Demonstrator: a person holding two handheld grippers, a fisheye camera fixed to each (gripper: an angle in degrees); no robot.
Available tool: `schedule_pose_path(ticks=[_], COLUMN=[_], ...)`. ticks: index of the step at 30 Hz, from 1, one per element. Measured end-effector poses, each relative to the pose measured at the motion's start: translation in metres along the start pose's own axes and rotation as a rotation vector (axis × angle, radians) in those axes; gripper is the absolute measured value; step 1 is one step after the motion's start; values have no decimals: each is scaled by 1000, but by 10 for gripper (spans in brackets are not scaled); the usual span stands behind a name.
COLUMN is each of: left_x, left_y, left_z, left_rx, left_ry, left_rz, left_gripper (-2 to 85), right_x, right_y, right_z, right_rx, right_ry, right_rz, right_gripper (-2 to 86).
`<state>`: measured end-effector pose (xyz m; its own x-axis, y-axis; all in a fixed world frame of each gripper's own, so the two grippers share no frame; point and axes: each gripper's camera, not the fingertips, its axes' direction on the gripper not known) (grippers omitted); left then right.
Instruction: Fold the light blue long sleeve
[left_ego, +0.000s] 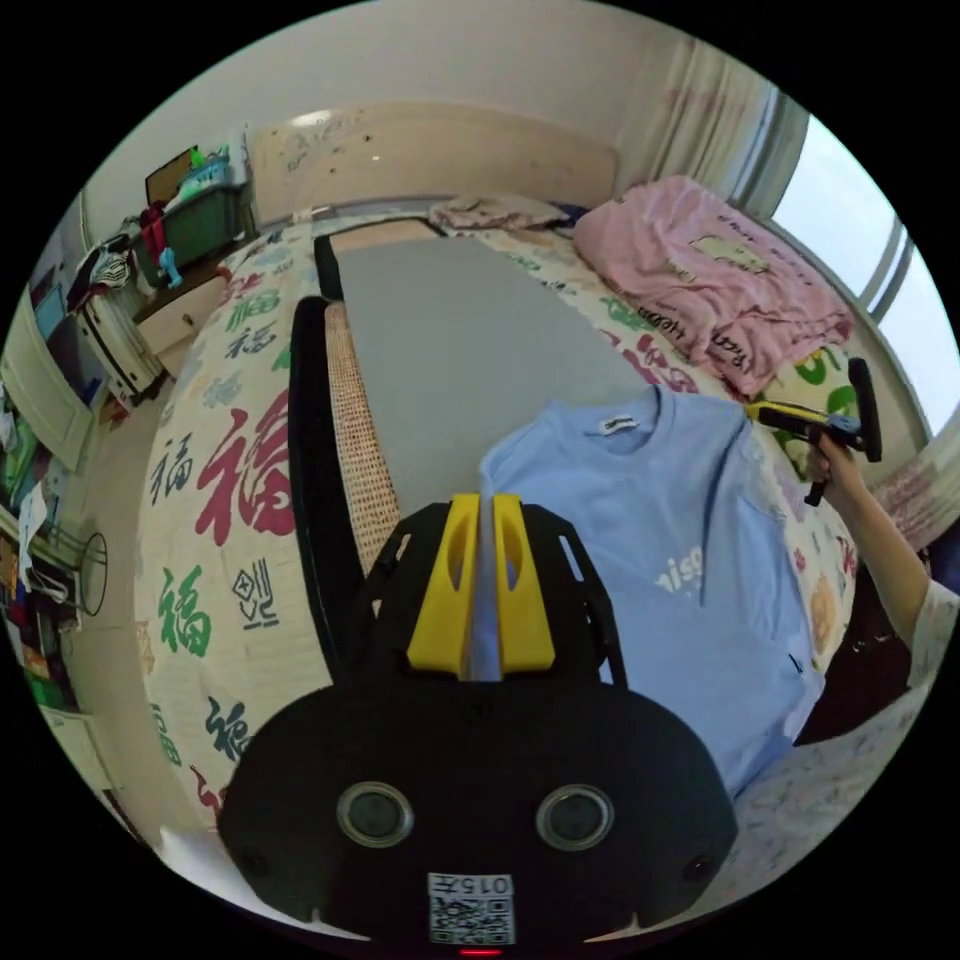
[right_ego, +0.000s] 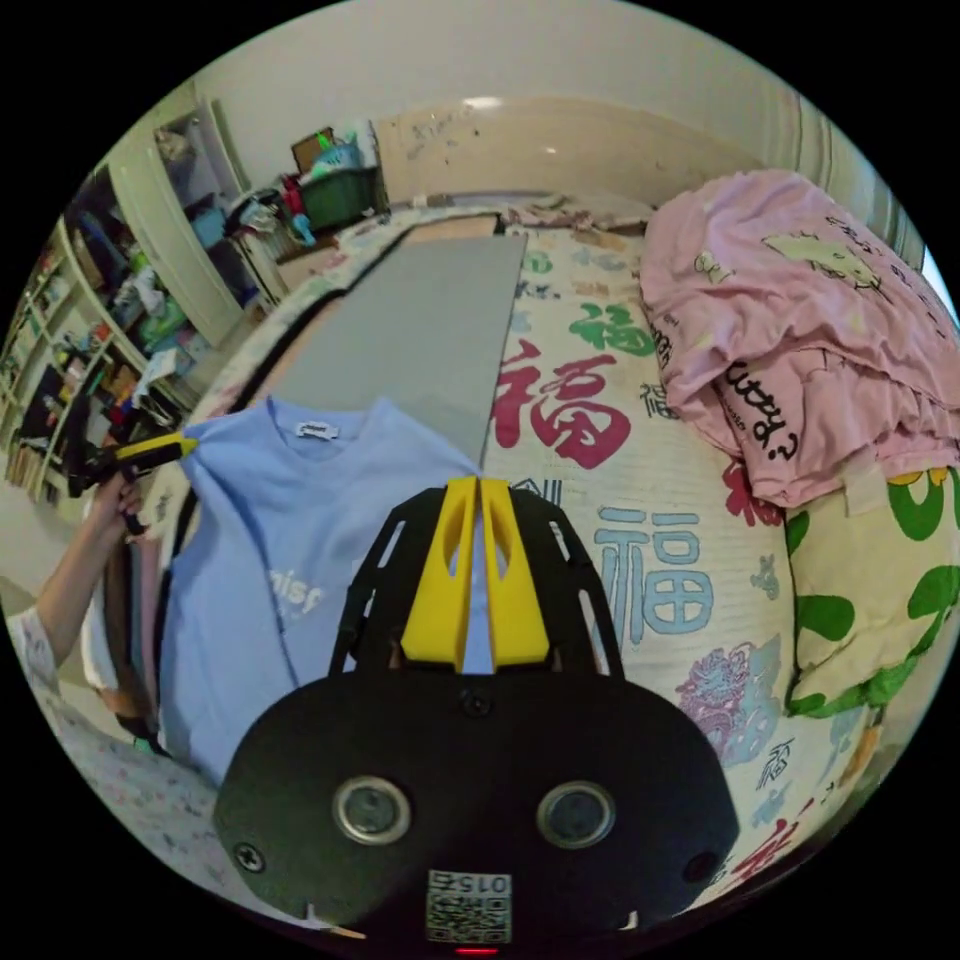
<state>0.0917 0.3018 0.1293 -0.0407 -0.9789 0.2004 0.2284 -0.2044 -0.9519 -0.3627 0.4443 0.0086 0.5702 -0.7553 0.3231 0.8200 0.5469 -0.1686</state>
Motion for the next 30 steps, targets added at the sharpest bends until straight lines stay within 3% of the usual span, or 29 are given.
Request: schedule_pose_path(ticks=[6,12,15,21,23,25,30], left_x=[31,85,106,104,107,110,107], left_y=[117,271,319,324,320,315,298], left_z=[-155,-211,-207,-235,-245,-255,-287], left_rx=[70,-127,-241,-239,-241,-246,-251], left_ry=[129,226,140,150,128,106,99], left_rz=[87,54,92,118,129,141,146], left_gripper=[10,10,9,8,8,8,9], right_x=[-15,-17,-2,-8,-23,-29,-27], right_y=[122,274,323,330,323,320,315], right_z=[-165,-232,-252,-299,-291,-288,-269], right_rx=[79,-77,-129,-103,-202,-183,-228], right_ry=[-137,-237,-212,-343,-302,-296,-318], right_rz=[2,211,389,339,357,382,483], right_gripper=[-10,-10,-9,16,94,109,101])
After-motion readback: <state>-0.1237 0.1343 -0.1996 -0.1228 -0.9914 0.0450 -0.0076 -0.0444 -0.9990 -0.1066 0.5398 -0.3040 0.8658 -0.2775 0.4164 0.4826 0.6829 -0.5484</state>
